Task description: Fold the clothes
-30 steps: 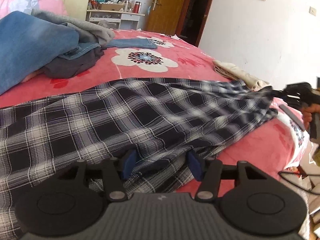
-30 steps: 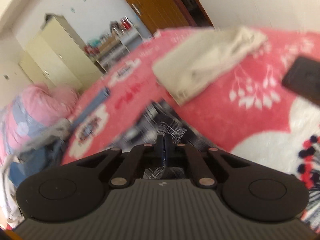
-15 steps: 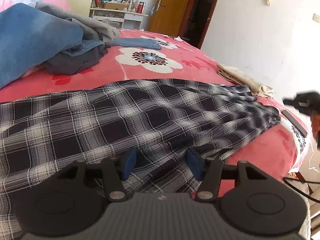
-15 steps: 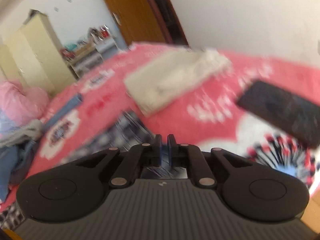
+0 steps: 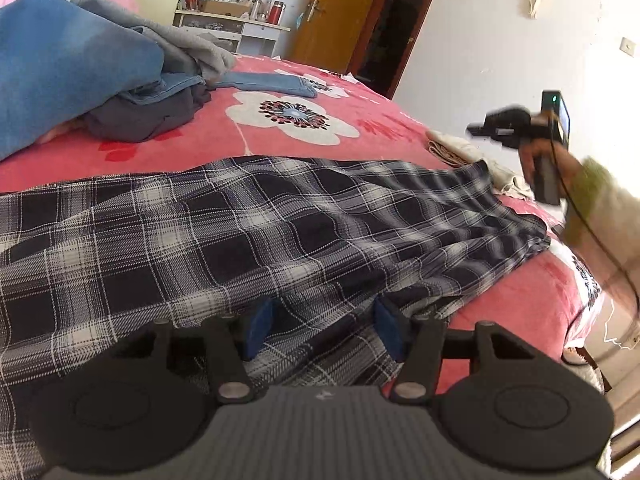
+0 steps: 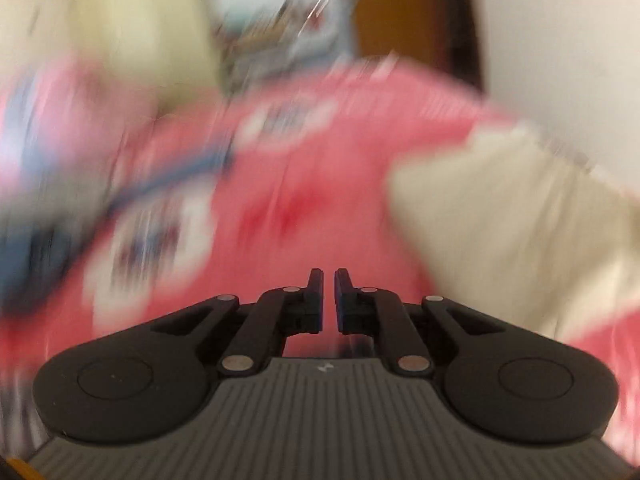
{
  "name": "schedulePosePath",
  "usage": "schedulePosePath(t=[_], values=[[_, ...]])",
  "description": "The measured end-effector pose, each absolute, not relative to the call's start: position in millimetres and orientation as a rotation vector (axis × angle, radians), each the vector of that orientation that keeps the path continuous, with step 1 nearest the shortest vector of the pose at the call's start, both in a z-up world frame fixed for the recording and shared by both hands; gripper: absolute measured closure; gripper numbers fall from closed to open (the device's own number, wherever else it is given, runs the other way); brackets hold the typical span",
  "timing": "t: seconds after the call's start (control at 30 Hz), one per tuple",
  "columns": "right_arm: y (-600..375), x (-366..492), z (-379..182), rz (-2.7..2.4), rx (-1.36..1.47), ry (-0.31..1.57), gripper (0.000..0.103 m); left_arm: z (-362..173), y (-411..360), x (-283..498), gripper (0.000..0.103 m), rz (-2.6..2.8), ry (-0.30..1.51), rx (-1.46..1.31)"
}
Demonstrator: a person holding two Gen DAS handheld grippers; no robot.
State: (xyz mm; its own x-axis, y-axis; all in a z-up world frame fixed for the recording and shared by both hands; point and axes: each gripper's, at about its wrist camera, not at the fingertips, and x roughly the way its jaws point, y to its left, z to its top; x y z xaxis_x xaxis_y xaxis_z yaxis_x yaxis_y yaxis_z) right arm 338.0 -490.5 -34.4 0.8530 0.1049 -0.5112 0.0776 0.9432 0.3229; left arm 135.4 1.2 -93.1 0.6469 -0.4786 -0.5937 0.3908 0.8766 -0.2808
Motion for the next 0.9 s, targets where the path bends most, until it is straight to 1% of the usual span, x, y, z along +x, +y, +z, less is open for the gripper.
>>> schedulePosePath(t=[0.1, 0.13, 0.23, 0.27, 0.4, 0.57, 0.67, 0.73, 0.83, 0.87, 0.9], values=[[-517.9, 348.5, -15.1, -0.034, 0.463, 0.421, 0.096, -94.8, 2.6, 135.3, 0.046, -0.499, 0.705, -0.138], [-519.8, 339.3, -14.4, -0.016, 0.475, 0.425, 0.094, -95.3, 3.3, 135.5, 0.045, -0.501, 0.704, -0.142], [-517.0, 302.8, -23.3, 0.027, 0.455, 0.511, 0.078, -95.1, 5.2, 137.1, 0.045, -0.508, 0.708, -0.151], [-516.4, 290.5, -29.2, 0.028, 0.435, 0.545, 0.078, -94.7, 5.8, 137.7, 0.045, -0.509, 0.711, -0.156], [-512.3, 255.1, -49.1, -0.001, 0.338, 0.628, 0.077, -88.9, 4.7, 135.9, 0.045, -0.495, 0.712, -0.149], [-481.3, 241.8, -47.1, 0.11, 0.215, 0.63, 0.076, -75.5, 5.6, 127.0, 0.045, -0.467, 0.687, -0.143], [-438.7, 263.7, -46.9, 0.276, 0.098, 0.671, 0.078, -69.1, 11.8, 120.6, 0.042, -0.437, 0.662, -0.159], [-411.9, 284.6, -51.8, 0.361, 0.022, 0.715, 0.079, -72.5, 16.8, 120.9, 0.042, -0.412, 0.687, -0.171], [-393.9, 329.0, -77.4, 0.325, -0.049, 0.814, 0.081, -82.9, 24.5, 125.9, 0.042, -0.386, 0.759, -0.189], [-399.2, 339.9, -82.2, 0.296, -0.04, 0.805, 0.082, -84.1, 26.7, 125.3, 0.042, -0.392, 0.757, -0.196], [-408.0, 348.3, -81.0, 0.247, -0.009, 0.795, 0.085, -85.2, 28.9, 124.8, 0.042, -0.398, 0.755, -0.203]])
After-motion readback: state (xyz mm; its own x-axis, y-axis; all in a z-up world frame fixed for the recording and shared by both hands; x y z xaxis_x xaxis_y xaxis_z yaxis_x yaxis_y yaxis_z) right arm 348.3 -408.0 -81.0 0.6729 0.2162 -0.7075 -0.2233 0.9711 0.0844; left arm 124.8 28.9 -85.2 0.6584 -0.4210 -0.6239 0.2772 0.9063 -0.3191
